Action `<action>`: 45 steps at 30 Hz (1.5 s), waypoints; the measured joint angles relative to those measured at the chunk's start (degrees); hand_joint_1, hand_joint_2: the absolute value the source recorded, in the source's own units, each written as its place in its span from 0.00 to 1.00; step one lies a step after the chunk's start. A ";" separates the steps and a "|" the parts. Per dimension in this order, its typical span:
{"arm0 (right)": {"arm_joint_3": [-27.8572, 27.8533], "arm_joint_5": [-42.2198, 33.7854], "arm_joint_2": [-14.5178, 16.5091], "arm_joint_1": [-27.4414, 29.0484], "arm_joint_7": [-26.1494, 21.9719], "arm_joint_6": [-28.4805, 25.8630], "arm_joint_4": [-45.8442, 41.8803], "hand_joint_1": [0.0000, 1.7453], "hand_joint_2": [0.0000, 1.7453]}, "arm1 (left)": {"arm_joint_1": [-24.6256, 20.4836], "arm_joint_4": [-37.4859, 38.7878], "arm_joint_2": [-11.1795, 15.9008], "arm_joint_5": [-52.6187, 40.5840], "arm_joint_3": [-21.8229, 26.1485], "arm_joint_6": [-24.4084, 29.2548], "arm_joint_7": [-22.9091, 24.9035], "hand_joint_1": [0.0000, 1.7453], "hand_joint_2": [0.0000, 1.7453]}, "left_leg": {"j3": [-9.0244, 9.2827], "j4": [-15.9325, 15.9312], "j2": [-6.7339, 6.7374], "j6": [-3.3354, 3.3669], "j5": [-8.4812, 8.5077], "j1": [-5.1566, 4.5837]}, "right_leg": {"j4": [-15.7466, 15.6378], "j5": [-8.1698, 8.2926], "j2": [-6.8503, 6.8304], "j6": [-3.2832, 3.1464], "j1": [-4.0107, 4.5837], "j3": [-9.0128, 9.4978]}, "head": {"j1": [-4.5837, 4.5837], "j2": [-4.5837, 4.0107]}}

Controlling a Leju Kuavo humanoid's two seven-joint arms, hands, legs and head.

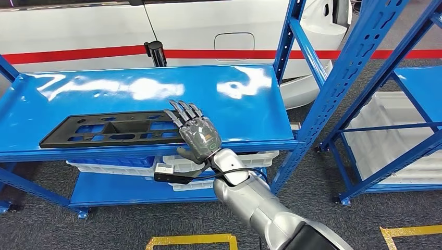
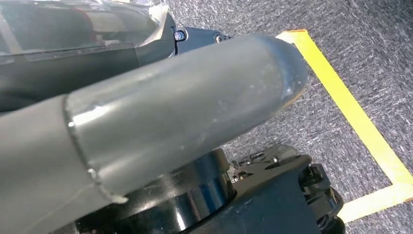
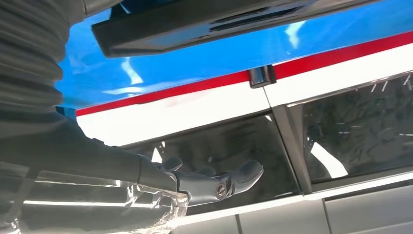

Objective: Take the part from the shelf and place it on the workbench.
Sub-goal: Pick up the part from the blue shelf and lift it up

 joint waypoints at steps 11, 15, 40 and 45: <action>-10.64 6.27 -0.21 2.41 -1.50 0.00 0.84 0.00 1.00 | -1.06 0.00 0.03 -0.14 -0.42 -1.89 0.24 0.00 0.00 | 0.00 0.00 0.00 0.00 0.00 0.00 | 0.00 0.00 0.00 0.00 0.00 0.00 | -0.01 0.00; -13.07 7.85 -0.25 3.20 -1.96 0.00 0.88 0.00 1.00 | -1.50 0.00 0.05 0.12 -0.46 -2.63 0.54 0.00 0.00 | 0.00 0.00 0.00 0.00 0.00 0.00 | 0.00 0.00 0.00 0.00 0.00 0.00 | 0.01 0.00; -15.07 3.47 0.16 4.48 -3.85 0.00 0.88 0.00 1.00 | -1.88 0.14 0.71 3.80 -0.42 -2.51 -0.23 0.00 0.00 | -0.12 0.31 -0.04 0.47 -0.28 -0.41 | -0.03 0.02 -0.01 0.14 -0.42 0.06 | -0.02 0.00; -9.54 -2.94 0.17 4.58 -2.41 -0.09 0.53 0.00 1.00 | -1.56 0.26 0.90 5.35 -0.09 -2.37 -0.96 0.00 0.00 | 0.68 -0.83 0.20 1.56 0.19 0.12 | 2.21 -1.41 -0.07 0.45 -0.20 -0.94 | 0.08 0.00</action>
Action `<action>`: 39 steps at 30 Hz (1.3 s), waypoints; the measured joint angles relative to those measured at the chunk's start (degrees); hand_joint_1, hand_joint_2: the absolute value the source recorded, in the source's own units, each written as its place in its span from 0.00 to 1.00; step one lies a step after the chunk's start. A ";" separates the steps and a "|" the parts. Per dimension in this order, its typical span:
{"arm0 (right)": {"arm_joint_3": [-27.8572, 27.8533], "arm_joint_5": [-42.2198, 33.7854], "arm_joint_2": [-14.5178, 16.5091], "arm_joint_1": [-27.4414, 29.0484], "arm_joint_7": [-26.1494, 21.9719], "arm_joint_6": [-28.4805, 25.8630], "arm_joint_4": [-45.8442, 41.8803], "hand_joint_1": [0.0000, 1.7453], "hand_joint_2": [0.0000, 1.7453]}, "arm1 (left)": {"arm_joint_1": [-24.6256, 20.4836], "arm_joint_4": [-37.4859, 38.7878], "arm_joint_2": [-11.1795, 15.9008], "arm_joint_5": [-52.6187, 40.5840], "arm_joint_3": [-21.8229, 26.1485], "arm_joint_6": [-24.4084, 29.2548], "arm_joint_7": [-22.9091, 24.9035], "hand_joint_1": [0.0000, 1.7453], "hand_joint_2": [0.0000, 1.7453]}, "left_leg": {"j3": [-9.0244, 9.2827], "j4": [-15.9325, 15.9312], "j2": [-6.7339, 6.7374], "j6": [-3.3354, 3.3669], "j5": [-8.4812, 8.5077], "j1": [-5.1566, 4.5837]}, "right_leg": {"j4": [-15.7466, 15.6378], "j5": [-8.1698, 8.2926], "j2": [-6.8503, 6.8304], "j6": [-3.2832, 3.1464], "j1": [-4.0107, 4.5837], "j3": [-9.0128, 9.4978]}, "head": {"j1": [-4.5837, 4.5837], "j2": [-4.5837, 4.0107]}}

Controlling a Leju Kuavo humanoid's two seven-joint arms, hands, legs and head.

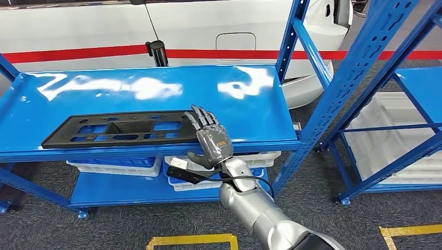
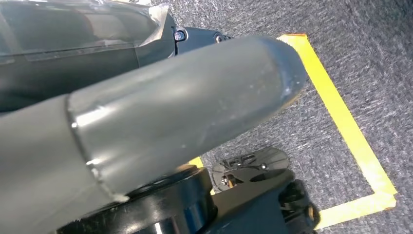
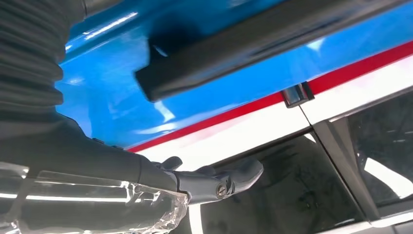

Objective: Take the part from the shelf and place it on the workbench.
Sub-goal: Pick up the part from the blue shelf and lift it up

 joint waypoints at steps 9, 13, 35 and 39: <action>12.10 -9.15 -0.02 -0.14 1.51 -0.09 -0.04 0.00 1.00 | 0.79 0.16 -0.04 1.56 0.39 1.00 -0.33 0.00 0.00 | 0.21 0.57 -0.17 -0.75 -0.60 0.20 | 1.36 -0.05 -0.17 0.92 -0.50 -0.70 | 0.26 0.00; 14.91 -10.10 0.02 -0.46 1.87 -0.11 -0.05 0.00 1.00 | 0.91 0.17 -0.05 1.01 0.37 2.07 -0.51 0.00 0.00 | 0.09 1.01 -0.20 -2.12 -1.17 0.37 | -1.85 1.08 -0.15 -0.47 -0.52 1.04 | 0.21 0.00; 19.50 -11.93 0.01 -1.33 2.54 -0.18 -0.52 0.00 1.00 | 1.01 0.22 -0.20 1.75 0.28 3.50 -0.67 0.00 0.00 | -0.64 1.00 0.17 -2.90 -0.44 0.57 | -2.30 0.72 -0.21 -0.11 -0.32 1.76 | -0.14 0.00; 20.05 -12.55 0.01 -1.33 2.63 -0.18 -0.52 0.00 1.00 | 1.01 0.22 -0.20 2.15 0.28 3.58 -0.68 0.00 0.00 | -0.67 1.01 0.17 -2.56 -0.40 0.36 | -2.41 0.82 -0.21 0.41 -0.51 1.79 | -0.15 0.00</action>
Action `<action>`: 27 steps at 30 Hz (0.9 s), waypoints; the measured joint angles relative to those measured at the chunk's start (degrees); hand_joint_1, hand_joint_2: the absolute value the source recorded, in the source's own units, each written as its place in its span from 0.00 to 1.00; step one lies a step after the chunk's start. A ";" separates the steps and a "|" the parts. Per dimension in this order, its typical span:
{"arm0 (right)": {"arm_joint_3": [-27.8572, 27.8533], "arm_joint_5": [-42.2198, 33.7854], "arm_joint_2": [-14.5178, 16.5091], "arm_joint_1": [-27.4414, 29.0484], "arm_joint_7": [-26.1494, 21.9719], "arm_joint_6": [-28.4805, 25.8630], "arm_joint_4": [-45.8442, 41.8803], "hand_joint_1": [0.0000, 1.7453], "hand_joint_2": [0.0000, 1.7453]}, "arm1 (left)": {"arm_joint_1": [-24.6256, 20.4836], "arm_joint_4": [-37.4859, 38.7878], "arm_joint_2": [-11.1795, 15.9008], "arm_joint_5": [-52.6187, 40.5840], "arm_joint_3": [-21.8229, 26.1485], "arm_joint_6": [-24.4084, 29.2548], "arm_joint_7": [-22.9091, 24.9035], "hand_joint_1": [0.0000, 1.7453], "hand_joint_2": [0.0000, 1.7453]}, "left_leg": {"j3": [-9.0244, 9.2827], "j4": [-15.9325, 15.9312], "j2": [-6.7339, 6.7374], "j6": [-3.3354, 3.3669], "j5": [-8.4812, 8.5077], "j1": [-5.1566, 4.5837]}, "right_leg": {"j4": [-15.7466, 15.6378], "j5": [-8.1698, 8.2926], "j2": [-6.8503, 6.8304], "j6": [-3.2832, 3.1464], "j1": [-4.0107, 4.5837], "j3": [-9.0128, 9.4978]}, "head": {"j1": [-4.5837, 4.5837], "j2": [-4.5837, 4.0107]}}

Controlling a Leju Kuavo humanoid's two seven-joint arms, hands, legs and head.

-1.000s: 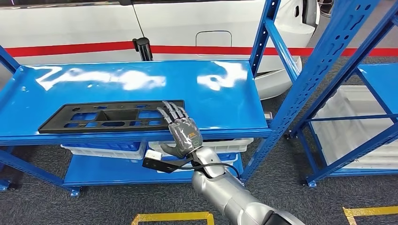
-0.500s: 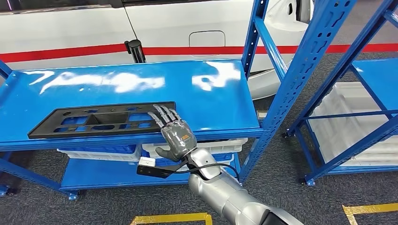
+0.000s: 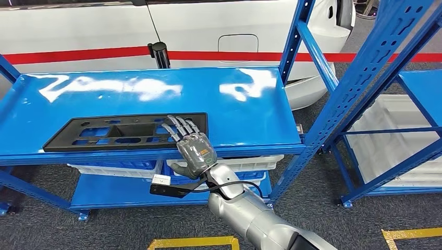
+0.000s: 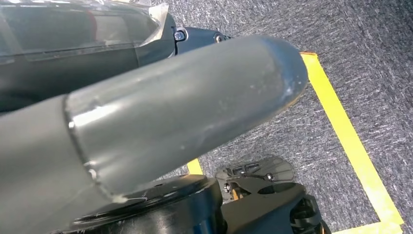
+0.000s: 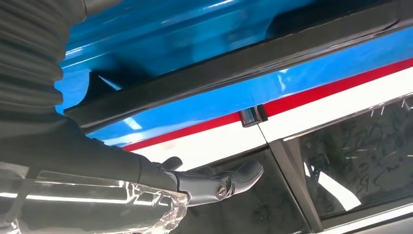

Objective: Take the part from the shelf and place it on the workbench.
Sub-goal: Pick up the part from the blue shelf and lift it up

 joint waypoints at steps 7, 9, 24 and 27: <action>1.50 -1.43 0.00 0.00 0.63 0.00 -0.18 0.00 1.00 | 0.00 0.00 -0.03 -0.26 0.00 1.70 -0.10 0.00 0.00 | 0.00 0.01 0.00 0.18 0.09 -0.05 | -0.02 0.08 0.00 0.11 -0.05 0.00 | -0.02 0.00; 2.14 -1.89 0.00 -0.05 1.14 0.00 -0.37 0.00 1.00 | 0.01 0.00 -0.09 -0.33 0.00 2.36 -0.10 0.00 0.00 | 0.00 0.01 0.00 0.18 0.09 -0.04 | -0.02 0.08 0.00 0.11 -0.05 -0.01 | -0.02 0.00; 7.45 -3.13 0.00 -1.66 5.37 0.00 -2.36 0.00 1.00 | 0.03 0.00 -0.93 0.57 -0.18 4.20 -0.63 0.00 0.00 | 0.01 0.01 0.01 0.17 0.10 0.11 | -0.01 0.07 0.00 0.10 -0.05 -0.09 | -0.02 0.00; 6.64 -0.84 -0.02 -1.66 5.27 0.00 -2.32 0.00 1.00 | 0.04 -0.01 -1.08 1.01 -0.17 2.85 -0.63 0.00 0.00 | 0.01 0.01 0.01 0.17 0.10 0.11 | -0.01 0.07 0.00 0.10 -0.05 -0.09 | -0.02 0.00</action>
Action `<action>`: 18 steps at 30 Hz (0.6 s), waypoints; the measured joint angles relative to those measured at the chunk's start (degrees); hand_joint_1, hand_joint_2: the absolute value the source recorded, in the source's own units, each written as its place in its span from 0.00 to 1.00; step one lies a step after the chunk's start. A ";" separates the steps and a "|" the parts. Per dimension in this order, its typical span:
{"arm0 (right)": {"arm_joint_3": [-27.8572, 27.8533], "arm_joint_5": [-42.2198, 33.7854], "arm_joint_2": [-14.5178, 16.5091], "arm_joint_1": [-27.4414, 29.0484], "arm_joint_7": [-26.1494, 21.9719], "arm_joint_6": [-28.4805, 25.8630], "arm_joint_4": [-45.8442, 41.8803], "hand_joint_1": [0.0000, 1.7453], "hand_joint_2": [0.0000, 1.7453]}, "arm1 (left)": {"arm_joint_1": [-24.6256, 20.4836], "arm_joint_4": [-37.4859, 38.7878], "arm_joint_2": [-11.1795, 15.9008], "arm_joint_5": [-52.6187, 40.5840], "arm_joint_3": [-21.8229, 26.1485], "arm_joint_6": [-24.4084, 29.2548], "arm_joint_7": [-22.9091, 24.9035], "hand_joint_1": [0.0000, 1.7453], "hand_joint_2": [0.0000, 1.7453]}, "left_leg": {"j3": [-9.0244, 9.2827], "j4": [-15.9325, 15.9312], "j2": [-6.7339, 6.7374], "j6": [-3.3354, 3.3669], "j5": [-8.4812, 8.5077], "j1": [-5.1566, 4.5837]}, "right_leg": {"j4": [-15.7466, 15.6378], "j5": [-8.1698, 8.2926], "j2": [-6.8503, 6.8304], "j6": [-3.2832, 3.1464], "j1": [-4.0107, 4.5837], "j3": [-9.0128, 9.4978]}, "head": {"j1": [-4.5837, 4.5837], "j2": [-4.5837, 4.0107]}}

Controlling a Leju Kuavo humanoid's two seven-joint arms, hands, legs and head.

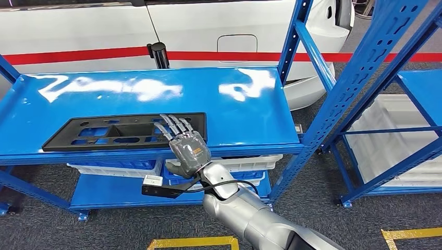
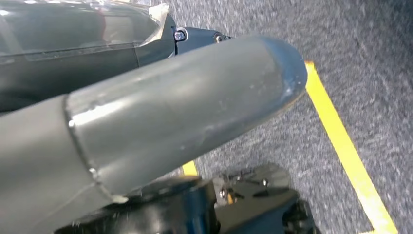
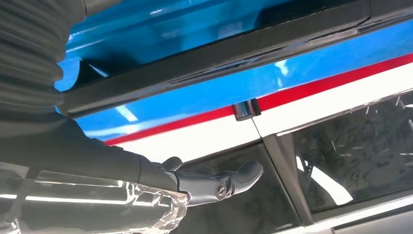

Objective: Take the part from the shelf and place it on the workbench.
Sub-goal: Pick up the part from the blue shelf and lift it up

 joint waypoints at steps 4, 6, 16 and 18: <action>-3.09 4.40 -0.01 0.12 -0.56 0.00 0.15 0.00 1.00 | 0.03 0.00 -0.04 0.11 -0.03 -1.63 0.47 0.00 0.00 | 0.00 0.00 0.00 0.00 0.00 -0.01 | 0.00 0.00 0.00 0.00 0.00 0.01 | 0.01 0.00; -4.69 5.92 0.01 0.24 -0.79 -0.01 0.26 0.00 1.00 | 0.02 0.01 -0.02 -0.27 -0.07 -1.72 0.63 0.00 0.00 | -0.10 0.08 -0.01 0.40 -0.16 -0.08 | -0.15 0.28 -0.03 0.34 -0.43 0.20 | -0.05 0.00; -8.45 7.81 -0.10 2.00 -1.40 -0.15 0.61 0.00 1.00 | 0.32 0.01 -0.08 -0.62 -0.33 -1.57 1.13 0.00 0.00 | 3.50 -1.76 -0.46 1.94 -2.37 0.84 | 15.83 -4.64 -0.18 1.21 -0.63 -8.96 | 0.57 0.00; -8.62 7.79 -0.10 2.29 -1.41 -0.16 0.65 0.00 1.00 | 0.50 0.02 -0.10 -0.53 -0.33 -1.57 1.18 0.00 0.00 | 4.78 -1.50 -0.54 1.10 -3.36 1.17 | 8.97 -0.97 -0.25 2.52 -1.07 -6.26 | 0.59 0.00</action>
